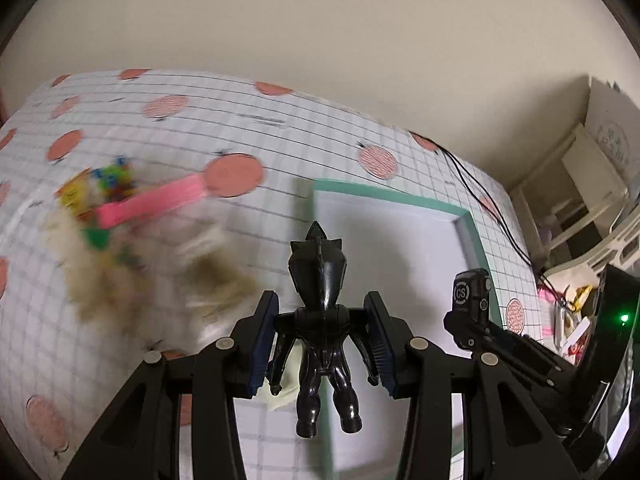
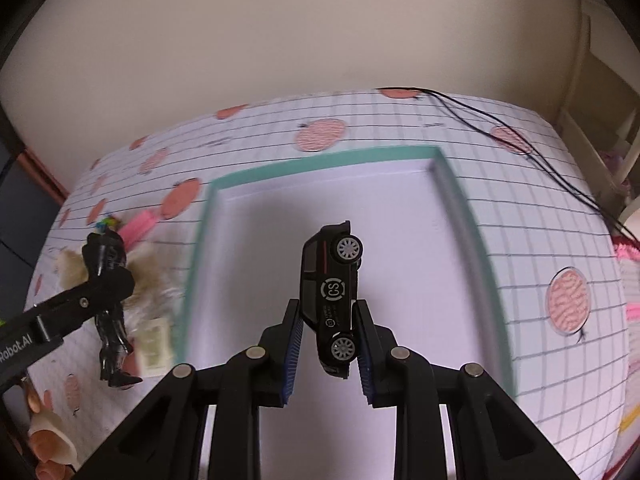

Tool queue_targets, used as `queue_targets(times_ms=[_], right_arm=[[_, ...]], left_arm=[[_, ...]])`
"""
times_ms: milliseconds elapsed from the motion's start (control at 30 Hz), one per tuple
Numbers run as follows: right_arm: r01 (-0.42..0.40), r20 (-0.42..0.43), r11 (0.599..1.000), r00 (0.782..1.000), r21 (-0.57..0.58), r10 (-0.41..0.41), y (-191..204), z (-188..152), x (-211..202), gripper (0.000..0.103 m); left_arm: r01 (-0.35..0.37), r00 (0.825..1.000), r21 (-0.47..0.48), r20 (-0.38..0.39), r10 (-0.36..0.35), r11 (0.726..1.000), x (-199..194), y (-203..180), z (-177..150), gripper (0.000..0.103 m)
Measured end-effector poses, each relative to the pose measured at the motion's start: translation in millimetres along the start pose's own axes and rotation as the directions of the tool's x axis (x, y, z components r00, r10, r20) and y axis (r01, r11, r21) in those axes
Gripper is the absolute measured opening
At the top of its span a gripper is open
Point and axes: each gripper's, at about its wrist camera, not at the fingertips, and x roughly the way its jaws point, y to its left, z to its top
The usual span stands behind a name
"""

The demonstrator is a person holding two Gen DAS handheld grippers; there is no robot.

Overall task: Organize objects
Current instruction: 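Lift the figure with the left gripper while the right gripper lifts the car toward the tray, then lower the figure into the tray and open the left gripper while the right gripper releases the car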

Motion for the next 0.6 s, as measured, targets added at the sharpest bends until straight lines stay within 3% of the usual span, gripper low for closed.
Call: queue_targets(times_ms=[367, 600], right_arm=[[0.047, -0.011, 0.999, 0.999, 0.014, -0.047, -36, 40, 30, 0.027], [0.055, -0.027, 0.998, 0.998, -0.004, -0.055, -35, 51, 51, 0.027]], left_arm=[[-0.013, 0.998, 0.086, -0.058, 0.018, 0.996, 71, -48, 23, 0.046], [-0.032, 0.995, 0.100, -0.089, 0.041, 0.994, 102, -50, 27, 0.046]])
